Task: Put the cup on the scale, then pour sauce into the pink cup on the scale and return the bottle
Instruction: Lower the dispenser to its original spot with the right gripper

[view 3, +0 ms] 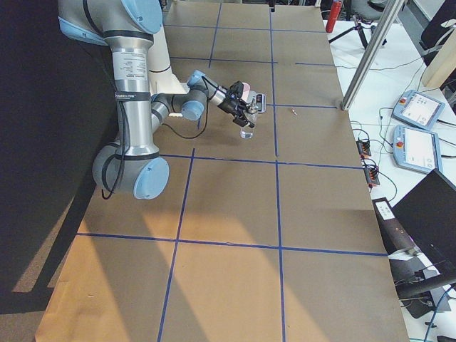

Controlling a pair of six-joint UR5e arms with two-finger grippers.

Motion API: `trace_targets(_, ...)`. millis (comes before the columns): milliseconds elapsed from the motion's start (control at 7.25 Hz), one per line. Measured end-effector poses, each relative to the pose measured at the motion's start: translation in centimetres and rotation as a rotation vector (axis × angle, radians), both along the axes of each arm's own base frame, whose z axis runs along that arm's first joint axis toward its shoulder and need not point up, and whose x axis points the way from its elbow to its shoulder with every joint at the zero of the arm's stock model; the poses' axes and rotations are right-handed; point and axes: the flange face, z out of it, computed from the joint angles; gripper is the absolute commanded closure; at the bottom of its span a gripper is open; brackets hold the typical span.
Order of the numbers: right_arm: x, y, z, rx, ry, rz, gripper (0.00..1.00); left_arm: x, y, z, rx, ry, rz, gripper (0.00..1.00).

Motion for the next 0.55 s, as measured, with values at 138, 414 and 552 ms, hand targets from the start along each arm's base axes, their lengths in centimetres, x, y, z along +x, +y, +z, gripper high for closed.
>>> trace_targets(138, -0.1, -0.2, 1.6, -0.012, 0.005, 0.036, 1.0, 0.0, 0.0, 0.0, 0.0, 0.0, 0.0, 0.0)
trace_targets(414, 0.5, -0.1, 4.5, -0.041, -0.026, 0.12, 1.0, 0.0, 0.0, 0.0, 0.0, 0.0, 0.0, 0.0)
trace_targets(552, 0.6, 0.0, 5.3, -0.044, -0.035, 0.149, 1.0, 0.0, 0.0, 0.0, 0.0, -0.001, -0.001, 0.0)
